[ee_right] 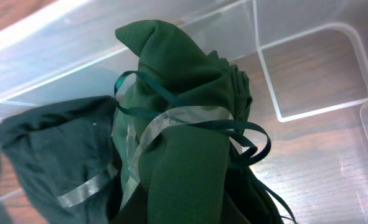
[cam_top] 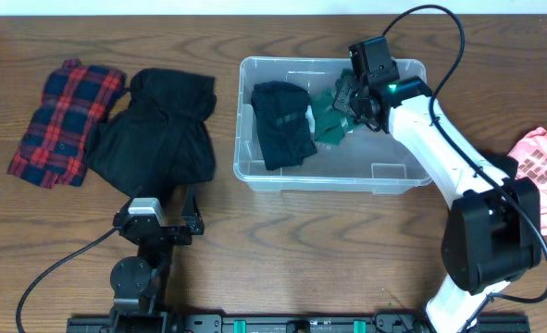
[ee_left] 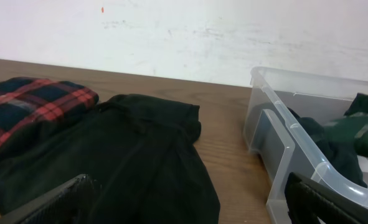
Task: Pack container
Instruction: 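Carry the bright green cloth into the bin beside the dark shirt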
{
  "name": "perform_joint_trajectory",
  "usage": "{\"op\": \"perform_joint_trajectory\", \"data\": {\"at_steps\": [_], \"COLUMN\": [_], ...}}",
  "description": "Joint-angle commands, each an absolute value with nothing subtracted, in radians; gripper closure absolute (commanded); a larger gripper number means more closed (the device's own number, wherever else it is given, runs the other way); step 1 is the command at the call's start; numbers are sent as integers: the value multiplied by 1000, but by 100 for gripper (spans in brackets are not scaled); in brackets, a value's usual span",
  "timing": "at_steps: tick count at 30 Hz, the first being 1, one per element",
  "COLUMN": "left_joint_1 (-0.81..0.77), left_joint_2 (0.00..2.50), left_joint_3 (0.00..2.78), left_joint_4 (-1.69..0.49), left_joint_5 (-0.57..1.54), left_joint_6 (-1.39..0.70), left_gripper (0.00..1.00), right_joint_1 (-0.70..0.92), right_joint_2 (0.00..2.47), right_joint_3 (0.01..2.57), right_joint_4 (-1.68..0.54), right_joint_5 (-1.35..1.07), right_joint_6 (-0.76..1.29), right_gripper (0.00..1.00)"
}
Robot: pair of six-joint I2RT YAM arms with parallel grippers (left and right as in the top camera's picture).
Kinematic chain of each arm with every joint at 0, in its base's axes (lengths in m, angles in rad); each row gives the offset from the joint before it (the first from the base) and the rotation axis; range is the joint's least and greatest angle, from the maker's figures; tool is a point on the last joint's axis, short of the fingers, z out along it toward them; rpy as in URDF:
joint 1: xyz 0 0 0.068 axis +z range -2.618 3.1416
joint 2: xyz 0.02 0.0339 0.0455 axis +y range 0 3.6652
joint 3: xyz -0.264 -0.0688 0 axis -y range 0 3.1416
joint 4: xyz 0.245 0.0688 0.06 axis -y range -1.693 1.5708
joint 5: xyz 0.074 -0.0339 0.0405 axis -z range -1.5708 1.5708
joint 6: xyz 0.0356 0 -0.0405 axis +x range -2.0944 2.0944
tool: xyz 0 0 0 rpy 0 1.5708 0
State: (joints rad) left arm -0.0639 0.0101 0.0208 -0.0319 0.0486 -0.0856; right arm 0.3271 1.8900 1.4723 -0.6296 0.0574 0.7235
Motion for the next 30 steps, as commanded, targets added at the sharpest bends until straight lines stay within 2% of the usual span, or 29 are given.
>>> {"op": "perform_joint_trajectory", "data": {"at_steps": [1, 3, 8, 12, 15, 17, 21, 30], "left_joint_1": [-69, -69, -69, -69, -69, -69, -69, -69], "left_joint_2": [4, 4, 4, 4, 4, 4, 4, 4], "left_joint_3": [4, 4, 4, 4, 4, 4, 4, 4], "left_joint_4": [-67, -67, -67, -67, -67, -67, -67, -67], "left_joint_5": [33, 33, 33, 33, 33, 33, 33, 33], "left_joint_6": [-88, -88, -88, -88, -88, -88, -88, -88], "left_gripper": [2, 2, 2, 2, 2, 2, 2, 2], "right_joint_1": [336, 336, 330, 314, 305, 295, 271, 214], "right_joint_2": [1916, 1917, 1901, 1878, 1873, 1873, 1874, 1874], "right_joint_3": [1468, 1468, 1469, 1470, 1470, 1470, 1470, 1470], "right_joint_4": [-624, -626, -677, -759, -816, -831, -777, -582], "right_joint_5": [78, 73, -33, -35, -30, -23, -23, -38], "right_joint_6": [697, 596, 31, -244, -525, -626, -694, -631], "right_gripper": [99, 99, 99, 99, 99, 99, 99, 99]}}
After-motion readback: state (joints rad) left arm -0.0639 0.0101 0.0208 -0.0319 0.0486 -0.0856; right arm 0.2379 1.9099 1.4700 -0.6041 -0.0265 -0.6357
